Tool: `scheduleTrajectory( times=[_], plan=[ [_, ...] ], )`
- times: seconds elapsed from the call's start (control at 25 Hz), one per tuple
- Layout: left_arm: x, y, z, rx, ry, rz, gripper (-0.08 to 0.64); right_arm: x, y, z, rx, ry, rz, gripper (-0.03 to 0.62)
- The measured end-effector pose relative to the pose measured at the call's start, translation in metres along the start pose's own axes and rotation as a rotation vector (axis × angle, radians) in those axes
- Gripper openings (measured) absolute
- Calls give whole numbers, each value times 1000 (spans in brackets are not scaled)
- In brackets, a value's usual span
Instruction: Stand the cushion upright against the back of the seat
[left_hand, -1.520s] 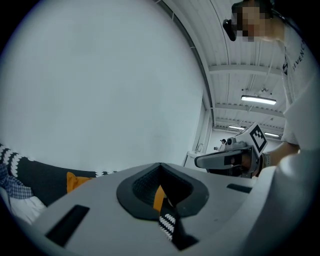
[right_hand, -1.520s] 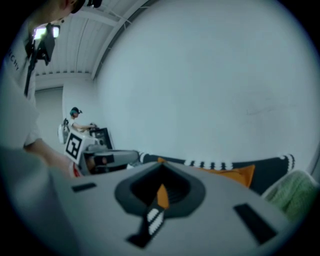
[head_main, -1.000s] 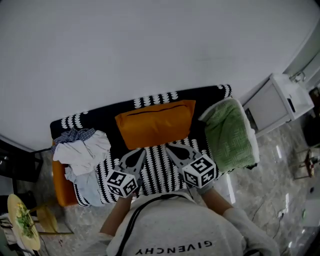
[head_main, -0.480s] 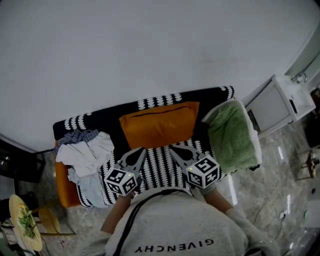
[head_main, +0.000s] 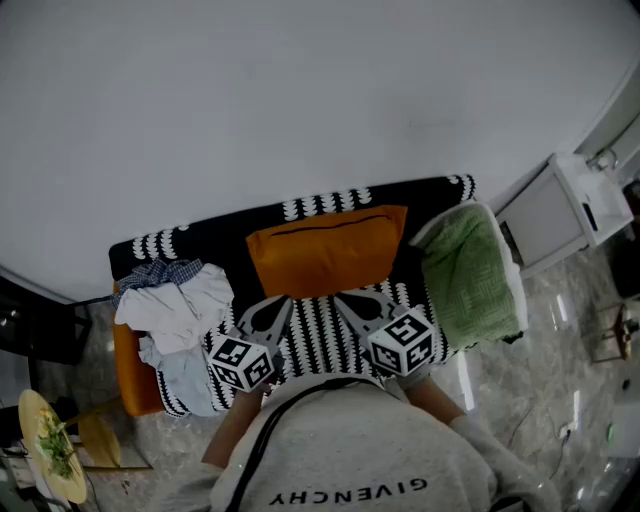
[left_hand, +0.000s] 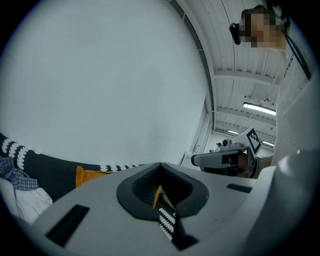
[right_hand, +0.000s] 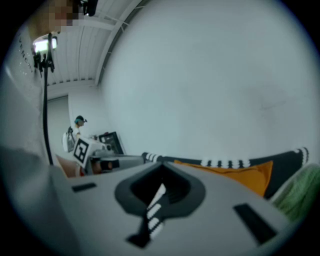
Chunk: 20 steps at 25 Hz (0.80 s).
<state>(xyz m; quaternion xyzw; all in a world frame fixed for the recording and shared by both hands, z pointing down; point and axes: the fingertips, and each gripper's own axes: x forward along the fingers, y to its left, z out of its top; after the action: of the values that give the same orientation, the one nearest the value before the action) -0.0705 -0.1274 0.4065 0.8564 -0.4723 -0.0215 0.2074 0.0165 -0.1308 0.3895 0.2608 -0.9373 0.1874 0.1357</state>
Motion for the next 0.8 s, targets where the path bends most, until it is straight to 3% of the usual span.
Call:
scheduleTrajectory(
  times=[0.8],
  plan=[
    [-4,23,-1,-39,4,-23,25,18,7,-1,-21,39,-11,17]
  ],
)
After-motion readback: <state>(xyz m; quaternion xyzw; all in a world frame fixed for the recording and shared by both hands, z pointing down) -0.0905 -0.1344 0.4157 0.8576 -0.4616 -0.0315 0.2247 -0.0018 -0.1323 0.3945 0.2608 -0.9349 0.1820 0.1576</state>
